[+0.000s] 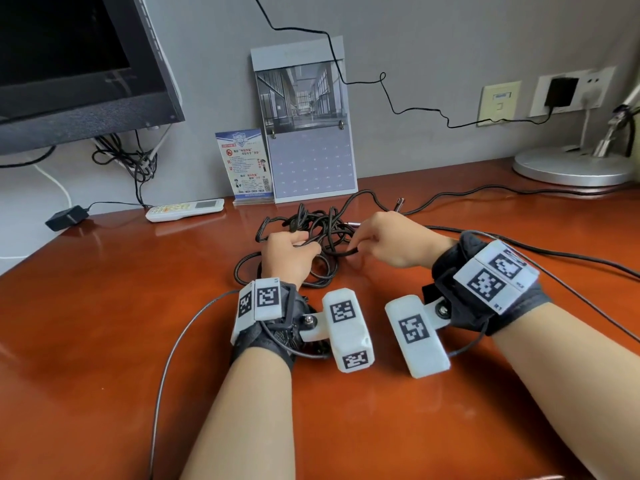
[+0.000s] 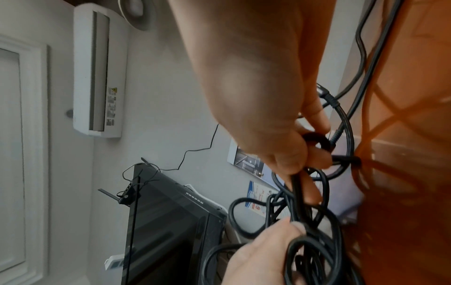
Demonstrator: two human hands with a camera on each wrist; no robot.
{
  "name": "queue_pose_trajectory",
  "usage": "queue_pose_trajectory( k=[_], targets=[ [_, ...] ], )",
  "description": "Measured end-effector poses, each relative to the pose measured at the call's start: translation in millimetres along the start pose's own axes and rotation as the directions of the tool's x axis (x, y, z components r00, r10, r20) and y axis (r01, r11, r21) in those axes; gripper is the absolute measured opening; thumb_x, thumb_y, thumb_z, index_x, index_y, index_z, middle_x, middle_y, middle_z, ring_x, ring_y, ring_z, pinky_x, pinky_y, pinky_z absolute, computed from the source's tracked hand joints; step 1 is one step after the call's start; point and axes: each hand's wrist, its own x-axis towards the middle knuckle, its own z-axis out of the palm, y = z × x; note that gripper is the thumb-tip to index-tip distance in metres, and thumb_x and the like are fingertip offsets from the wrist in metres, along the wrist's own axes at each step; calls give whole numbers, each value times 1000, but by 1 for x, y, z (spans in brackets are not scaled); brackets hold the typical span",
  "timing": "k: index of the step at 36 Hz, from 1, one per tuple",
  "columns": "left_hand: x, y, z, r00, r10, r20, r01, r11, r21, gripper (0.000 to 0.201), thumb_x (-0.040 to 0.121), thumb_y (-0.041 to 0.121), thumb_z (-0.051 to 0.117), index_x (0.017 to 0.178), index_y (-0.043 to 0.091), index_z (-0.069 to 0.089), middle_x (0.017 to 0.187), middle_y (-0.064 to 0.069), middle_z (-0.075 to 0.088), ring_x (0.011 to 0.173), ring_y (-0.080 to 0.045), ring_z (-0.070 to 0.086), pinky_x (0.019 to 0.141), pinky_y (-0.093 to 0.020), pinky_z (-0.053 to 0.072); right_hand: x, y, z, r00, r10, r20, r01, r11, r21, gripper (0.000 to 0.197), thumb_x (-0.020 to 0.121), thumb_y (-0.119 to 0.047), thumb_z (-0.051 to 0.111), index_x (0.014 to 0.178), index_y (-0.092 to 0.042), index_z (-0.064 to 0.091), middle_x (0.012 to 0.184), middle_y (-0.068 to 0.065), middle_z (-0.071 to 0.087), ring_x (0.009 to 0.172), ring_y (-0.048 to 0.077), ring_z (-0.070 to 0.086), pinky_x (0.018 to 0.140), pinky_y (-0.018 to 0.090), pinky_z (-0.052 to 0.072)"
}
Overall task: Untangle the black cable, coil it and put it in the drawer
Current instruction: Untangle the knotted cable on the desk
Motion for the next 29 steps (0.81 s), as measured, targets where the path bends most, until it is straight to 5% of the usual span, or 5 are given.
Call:
queue_pose_trajectory(
  k=[6, 10, 17, 25, 29],
  targets=[
    [1, 0, 0, 1000, -2, 5, 2, 1000, -9, 38, 80, 12, 67, 118, 10, 67, 112, -7, 68, 98, -22, 64, 86, -41, 55, -4, 4, -9, 999, -31, 21, 31, 999, 39, 29, 93, -2, 44, 89, -18, 68, 83, -14, 63, 77, 12, 61, 68, 16, 47],
    [1, 0, -1, 999, 1, 36, -1, 1000, 4, 38, 80, 13, 67, 119, 13, 66, 114, -5, 67, 98, -22, 64, 87, -41, 54, 0, 1, -5, 998, 29, 59, -29, 1000, 8, 25, 92, -2, 38, 92, -6, 63, 76, -12, 55, 60, -4, 49, 54, 6, 36],
    [1, -1, -3, 998, 9, 67, -10, 1000, 16, 40, 80, 12, 66, 121, 12, 65, 115, -6, 66, 97, -27, 65, 84, -38, 55, 27, -15, 3, 958, 63, 281, 15, 964, -267, 29, 95, -39, 48, 95, -13, 60, 86, 2, 60, 79, 18, 53, 66, 28, 40],
    [5, -3, -2, 999, -1, 39, 1, 1000, 5, 38, 82, 13, 67, 119, 12, 66, 113, -6, 67, 94, -23, 65, 83, -40, 55, 40, -28, -2, 927, 14, 374, 187, 848, -495, 25, 96, -17, 44, 94, -13, 68, 94, -1, 58, 92, 20, 54, 80, 30, 42],
    [7, -5, -2, 999, -5, 37, 5, 1000, 2, 37, 81, 14, 68, 117, 12, 67, 111, -7, 68, 94, -28, 66, 83, -39, 55, 30, -24, -11, 889, -19, 458, 268, 832, -486, 25, 95, -10, 39, 80, -17, 57, 84, -2, 59, 75, 11, 50, 68, 23, 36]
  ],
)
